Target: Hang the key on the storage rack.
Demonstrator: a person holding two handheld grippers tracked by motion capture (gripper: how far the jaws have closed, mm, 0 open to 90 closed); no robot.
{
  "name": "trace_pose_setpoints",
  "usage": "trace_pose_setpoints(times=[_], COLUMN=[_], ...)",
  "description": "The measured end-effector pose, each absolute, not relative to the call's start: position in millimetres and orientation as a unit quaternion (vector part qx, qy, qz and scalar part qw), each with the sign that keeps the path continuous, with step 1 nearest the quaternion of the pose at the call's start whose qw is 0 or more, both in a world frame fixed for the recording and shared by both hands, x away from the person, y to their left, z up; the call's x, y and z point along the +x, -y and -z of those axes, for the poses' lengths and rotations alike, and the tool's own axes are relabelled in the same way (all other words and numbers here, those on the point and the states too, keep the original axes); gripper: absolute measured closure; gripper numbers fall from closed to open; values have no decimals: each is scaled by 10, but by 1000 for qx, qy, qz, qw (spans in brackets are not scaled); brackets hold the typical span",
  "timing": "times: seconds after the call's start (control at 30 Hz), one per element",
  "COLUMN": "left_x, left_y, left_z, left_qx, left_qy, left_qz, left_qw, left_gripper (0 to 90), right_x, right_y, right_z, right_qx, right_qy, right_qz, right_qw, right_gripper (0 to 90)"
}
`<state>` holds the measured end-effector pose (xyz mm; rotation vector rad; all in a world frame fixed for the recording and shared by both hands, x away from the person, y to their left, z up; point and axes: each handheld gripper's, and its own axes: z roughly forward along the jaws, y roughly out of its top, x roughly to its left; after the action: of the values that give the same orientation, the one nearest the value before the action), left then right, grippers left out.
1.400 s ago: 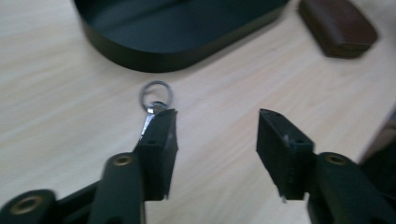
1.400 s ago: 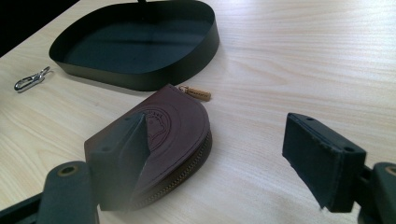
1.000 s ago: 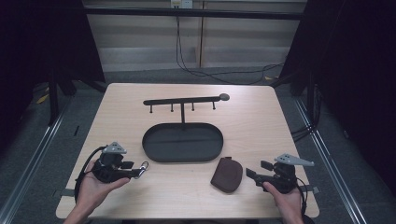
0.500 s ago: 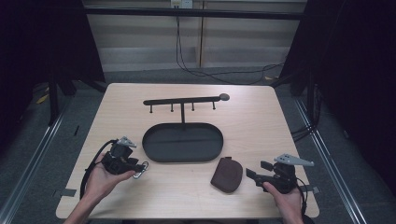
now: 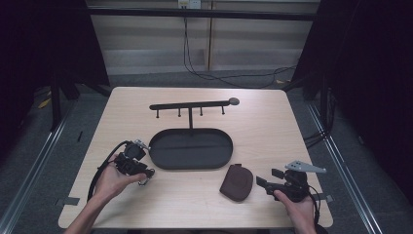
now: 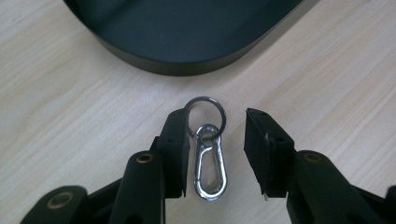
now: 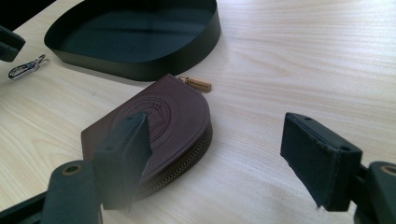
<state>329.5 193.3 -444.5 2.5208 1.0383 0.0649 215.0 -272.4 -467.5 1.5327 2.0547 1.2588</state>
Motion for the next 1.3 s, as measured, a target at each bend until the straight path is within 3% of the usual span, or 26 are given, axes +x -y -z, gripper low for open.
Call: trace_pose_setpoints(times=[0.33,0.87,1.03,1.2,1.3], left_x=[3408,3438,3423,3436,3433], left_y=[-1826,-1735,-1704,-1733,-1752], left_z=[4566,4671,4669,4630,4601], left_qx=[917,924,930,928,928], left_qy=[-362,-355,-345,-344,-345], left_qz=[-4,-2,-18,-6,-6], left_qw=[168,140,126,140,138], left_gripper=[556,586,608,725,726], right_x=[2157,2158,2160,2163,2165], right_y=[2725,2717,2716,2716,2714], right_z=[4681,4684,4687,4690,4692], right_qx=[531,533,533,532,533], right_qy=[-714,-715,-716,-717,-717], right_qz=[-434,-431,-430,-429,-428], right_qw=[139,138,138,137,136], right_gripper=[243,245,246,247,247])
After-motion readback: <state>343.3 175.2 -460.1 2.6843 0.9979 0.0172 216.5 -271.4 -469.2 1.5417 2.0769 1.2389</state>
